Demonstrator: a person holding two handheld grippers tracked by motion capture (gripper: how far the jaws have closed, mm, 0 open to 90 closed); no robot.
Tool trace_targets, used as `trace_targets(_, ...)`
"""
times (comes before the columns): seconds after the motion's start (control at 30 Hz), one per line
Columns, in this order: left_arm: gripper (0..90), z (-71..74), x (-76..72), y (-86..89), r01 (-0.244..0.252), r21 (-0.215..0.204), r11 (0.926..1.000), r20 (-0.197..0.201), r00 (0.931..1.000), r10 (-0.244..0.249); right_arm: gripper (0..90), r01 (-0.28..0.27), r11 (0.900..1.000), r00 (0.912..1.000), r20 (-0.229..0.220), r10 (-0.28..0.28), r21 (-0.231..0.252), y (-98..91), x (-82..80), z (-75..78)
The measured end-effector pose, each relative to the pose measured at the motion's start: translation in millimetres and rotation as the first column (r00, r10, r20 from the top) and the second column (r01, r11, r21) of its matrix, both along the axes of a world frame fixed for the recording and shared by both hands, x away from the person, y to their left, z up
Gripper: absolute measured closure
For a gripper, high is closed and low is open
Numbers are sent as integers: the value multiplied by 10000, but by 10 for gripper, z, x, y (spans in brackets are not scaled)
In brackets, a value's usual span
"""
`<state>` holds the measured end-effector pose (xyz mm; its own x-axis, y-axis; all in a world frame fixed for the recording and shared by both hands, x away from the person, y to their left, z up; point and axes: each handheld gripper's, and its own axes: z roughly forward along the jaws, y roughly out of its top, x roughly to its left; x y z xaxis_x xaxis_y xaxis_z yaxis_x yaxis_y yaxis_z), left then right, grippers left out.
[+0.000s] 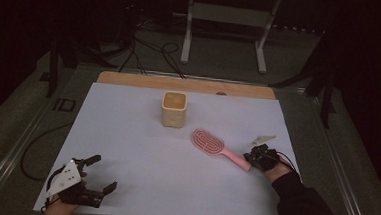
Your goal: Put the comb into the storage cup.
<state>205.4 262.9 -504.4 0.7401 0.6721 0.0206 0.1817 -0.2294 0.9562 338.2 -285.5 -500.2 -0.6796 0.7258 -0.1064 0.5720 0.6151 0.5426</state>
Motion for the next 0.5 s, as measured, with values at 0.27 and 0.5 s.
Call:
trace_targets(0.27,0,1,0,-2,29,-21,10000,19,10000,-29,900,-141,9999,9999,-84,141,17,22,-123,1)
trace_targets(0.5,0,1,-1,-3,25,13,10000,8,10000,-25,900,-397,9992,9992,-98,397,-19,86,-216,18)
